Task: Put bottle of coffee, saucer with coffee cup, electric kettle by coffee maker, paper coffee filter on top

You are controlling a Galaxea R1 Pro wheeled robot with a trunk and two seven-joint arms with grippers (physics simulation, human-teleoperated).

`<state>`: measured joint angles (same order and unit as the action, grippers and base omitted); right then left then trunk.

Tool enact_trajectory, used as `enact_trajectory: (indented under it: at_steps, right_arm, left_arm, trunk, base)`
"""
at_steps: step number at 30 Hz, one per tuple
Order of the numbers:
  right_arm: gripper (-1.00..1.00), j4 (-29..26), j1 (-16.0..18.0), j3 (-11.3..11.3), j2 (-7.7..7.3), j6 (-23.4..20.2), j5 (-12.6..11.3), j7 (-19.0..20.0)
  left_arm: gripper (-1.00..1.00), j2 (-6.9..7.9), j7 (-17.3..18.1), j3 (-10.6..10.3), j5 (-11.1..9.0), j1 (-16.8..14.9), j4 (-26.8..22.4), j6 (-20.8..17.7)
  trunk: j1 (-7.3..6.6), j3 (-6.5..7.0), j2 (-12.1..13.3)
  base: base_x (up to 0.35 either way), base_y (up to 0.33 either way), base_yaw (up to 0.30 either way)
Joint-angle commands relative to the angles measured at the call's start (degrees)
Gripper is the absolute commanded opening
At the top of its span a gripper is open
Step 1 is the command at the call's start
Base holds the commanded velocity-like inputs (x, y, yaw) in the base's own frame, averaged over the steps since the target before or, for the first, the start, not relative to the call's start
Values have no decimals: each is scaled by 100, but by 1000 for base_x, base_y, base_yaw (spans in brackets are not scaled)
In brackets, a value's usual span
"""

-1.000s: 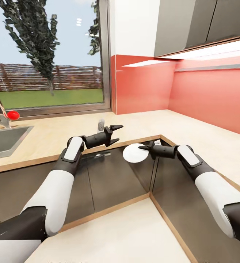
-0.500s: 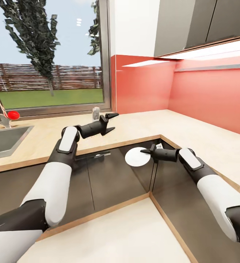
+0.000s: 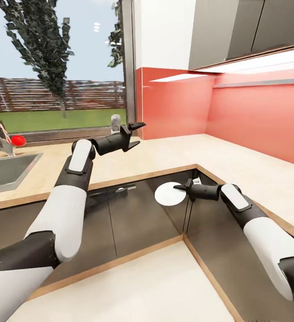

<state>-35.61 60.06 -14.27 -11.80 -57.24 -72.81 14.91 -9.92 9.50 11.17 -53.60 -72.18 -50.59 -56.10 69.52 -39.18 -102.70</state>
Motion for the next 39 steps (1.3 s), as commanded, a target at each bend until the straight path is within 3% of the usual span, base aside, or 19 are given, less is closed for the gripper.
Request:
enact_trajectory:
  at_steps: [1, 22, 25, 27, 29, 30, 31, 32, 33, 34, 35, 36, 38, 39]
  right_arm:
    - [-100, 2, 6, -23, -6, 2, 30, 65]
    - [-100, 2, -2, -23, -12, 2, 30, 65]
    - [-100, 2, -2, -18, -25, 2, 33, 65]
    - [-100, 2, -3, -16, -29, 2, 36, 65]
    - [-100, 2, -1, -15, -32, 2, 37, 65]
    - [-100, 2, 1, -15, -38, 2, 38, 65]
    - [-100, 2, -1, -14, -39, 2, 39, 65]
    - [-100, 2, 1, -14, -41, 2, 39, 65]
    - [-100, 3, 0, -14, -41, 2, 39, 65]
    - [-100, 3, -1, -14, -41, 2, 39, 65]
    - [-100, 2, -1, -14, -41, 2, 39, 65]
    - [-100, 2, -2, -14, -41, 2, 39, 65]
    - [-100, 3, -3, -14, -42, 2, 39, 63]
    - [-100, 4, -3, -14, -42, 2, 39, 62]
  left_arm:
    - [100, -7, 53, 38, 61, -6, -45, -34]
    - [100, -7, 60, 56, 60, -7, -214, -47]
    - [100, -7, 96, -14, 60, -7, -222, -85]
    - [100, -7, 114, -257, 60, -7, -235, -107]
    - [100, -7, 171, -675, 56, -7, -278, -118]
    - [100, -7, 502, -1257, 53, -7, -355, -138]
    - [100, -7, 792, -1538, 52, -7, -390, -145]
    - [100, 81, 1462, -2084, 52, -7, -436, -149]
    - [100, 296, 1920, -2427, 52, -4, -466, -148]
    - [100, 476, 2223, -2618, 51, 15, -529, -146]
    - [100, 764, 2703, -2881, 51, 128, -746, -138]
    - [100, 858, 2853, -2968, 51, 185, -854, -134]
    - [100, 1277, 3279, -3214, 51, 472, -1372, -126]
    - [100, 1374, 3342, -3250, 51, 556, -1499, -125]
  trunk:
    - [-2, -6, -3]
    - [-2, -6, -3]
    - [-2, -6, -3]
    - [-2, -6, -3]
    - [-2, -6, -3]
    - [-2, -6, -3]
    - [-2, -6, -3]
    - [-2, -6, -3]
    - [-2, -6, -3]
    - [-2, -6, -3]
    - [-2, -6, -3]
    - [-2, -6, -3]
    - [-2, -6, -3]
    - [-2, -6, -3]
  base:
    - [-153, 32, 0]
    - [-138, 3, 0]
    - [-25, 0, 0]
    - [-7, 0, 0]
    - [-3, 0, 0]
    - [-1, 0, 0]
    - [0, 0, 0]
    - [0, 0, 0]
    - [0, 0, 0]
    - [0, 0, 0]
    - [0, 0, 0]
    - [0, 0, 0]
    - [0, 0, 0]
    - [0, 0, 0]
